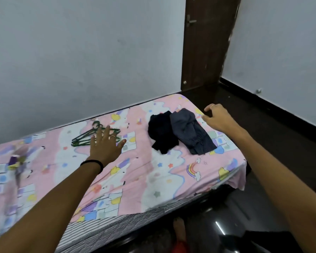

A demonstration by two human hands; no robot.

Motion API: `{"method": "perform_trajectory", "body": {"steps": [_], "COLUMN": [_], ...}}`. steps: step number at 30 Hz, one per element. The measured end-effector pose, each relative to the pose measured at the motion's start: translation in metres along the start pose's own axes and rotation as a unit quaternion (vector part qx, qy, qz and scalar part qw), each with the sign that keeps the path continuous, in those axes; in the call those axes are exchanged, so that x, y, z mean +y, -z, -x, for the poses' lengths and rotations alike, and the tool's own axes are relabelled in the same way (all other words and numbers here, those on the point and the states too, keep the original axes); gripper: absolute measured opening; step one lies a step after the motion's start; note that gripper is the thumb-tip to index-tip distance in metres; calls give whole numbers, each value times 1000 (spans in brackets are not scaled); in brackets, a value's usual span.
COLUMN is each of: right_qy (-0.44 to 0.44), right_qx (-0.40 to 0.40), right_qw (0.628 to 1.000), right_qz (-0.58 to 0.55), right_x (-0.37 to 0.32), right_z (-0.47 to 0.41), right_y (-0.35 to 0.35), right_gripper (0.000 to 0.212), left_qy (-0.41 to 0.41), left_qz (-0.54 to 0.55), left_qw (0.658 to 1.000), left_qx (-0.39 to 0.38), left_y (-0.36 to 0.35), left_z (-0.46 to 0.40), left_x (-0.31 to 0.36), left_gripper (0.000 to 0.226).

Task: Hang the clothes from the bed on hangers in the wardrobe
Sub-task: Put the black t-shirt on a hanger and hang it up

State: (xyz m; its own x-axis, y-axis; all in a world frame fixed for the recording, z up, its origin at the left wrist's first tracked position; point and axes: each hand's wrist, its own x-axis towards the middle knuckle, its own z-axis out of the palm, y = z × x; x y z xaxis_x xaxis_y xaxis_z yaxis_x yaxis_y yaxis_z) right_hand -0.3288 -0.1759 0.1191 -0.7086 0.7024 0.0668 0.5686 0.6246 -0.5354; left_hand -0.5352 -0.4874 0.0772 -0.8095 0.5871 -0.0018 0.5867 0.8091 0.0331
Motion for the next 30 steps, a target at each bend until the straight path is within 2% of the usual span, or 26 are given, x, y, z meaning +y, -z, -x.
{"method": "perform_trajectory", "body": {"steps": [5, 10, 15, 18, 24, 27, 30], "right_qy": [-22, -49, -45, -13, 66, 121, 152], "right_qx": [-108, -252, -315, -315, -255, -242, -251], "right_qw": [993, 964, 943, 940, 946, 938, 922], "right_qz": [34, 63, 96, 131, 187, 215, 252], "right_x": [50, 89, 103, 102, 96, 95, 96], "right_z": [-94, -165, -213, -230, -276, -299, -317], "right_y": [-84, -173, -253, -294, -352, -377, -396], "right_gripper": [25, 37, 39, 51, 86, 94, 87], "left_qy": [3, 55, 79, 91, 116, 127, 141], "left_qz": [-18, -13, 39, 60, 106, 110, 116], "left_qw": [995, 980, 969, 960, 947, 938, 928], "left_qx": [-101, -189, -230, -259, -279, -303, -326], "left_y": [-75, -129, -182, -208, -251, -266, -275], "left_z": [-85, -154, -192, -206, -225, -227, -224], "left_x": [27, 41, 66, 76, 84, 78, 70], "left_gripper": [59, 57, 55, 54, 54, 55, 54]}}
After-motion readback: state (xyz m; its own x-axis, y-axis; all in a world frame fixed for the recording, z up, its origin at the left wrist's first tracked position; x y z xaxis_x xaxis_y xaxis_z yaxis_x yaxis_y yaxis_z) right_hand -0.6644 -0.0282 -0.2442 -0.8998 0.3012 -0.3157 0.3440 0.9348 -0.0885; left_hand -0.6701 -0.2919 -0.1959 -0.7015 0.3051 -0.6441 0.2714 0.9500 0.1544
